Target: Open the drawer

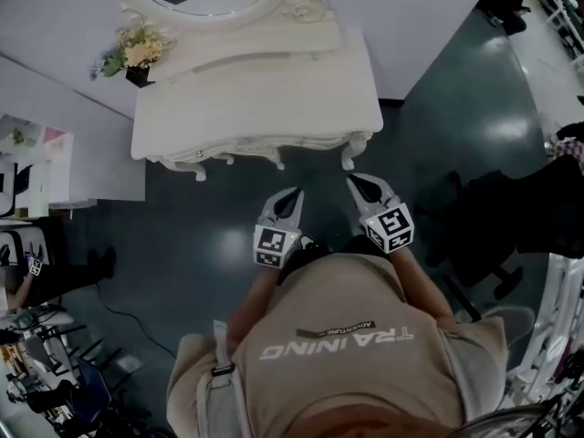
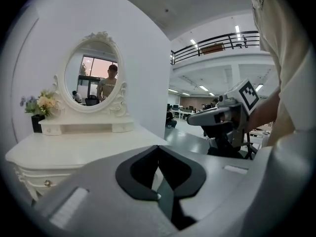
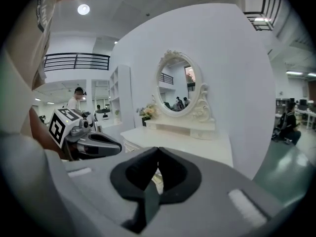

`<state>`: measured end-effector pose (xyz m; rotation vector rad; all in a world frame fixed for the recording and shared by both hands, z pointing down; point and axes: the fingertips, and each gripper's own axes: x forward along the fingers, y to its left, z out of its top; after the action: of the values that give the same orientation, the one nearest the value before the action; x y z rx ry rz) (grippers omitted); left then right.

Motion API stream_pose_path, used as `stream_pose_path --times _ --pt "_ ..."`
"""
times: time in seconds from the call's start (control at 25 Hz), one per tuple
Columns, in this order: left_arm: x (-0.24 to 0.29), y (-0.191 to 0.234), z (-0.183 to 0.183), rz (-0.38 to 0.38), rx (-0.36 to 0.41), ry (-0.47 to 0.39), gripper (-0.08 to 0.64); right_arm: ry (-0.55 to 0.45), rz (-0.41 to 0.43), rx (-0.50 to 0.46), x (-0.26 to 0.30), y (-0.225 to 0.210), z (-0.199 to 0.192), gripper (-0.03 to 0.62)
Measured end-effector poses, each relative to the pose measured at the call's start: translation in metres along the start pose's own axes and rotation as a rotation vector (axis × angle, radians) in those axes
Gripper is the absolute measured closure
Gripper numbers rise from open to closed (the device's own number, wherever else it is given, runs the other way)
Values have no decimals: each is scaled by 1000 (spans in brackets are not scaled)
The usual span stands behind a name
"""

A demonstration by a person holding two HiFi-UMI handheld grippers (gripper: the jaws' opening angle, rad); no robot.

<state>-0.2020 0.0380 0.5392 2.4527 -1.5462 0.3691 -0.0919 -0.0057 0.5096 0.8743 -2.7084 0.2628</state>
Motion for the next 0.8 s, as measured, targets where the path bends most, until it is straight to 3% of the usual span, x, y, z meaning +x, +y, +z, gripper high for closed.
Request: stream_pose_path --times 0.2,0.56,0.68,0.8 --pt "17 30 2 1 -18 1 552 -10 -80 35 19 -16 -3 589" --pt "72 71 3 54 -44 57 552 -18 2 75 88 -62 -8 589" --pt "89 83 20 89 -84 71 552 -41 22 114 111 -97 8 589" --pt "112 94 36 112 -104 78 552 -77 52 83 132 -128 27 589"
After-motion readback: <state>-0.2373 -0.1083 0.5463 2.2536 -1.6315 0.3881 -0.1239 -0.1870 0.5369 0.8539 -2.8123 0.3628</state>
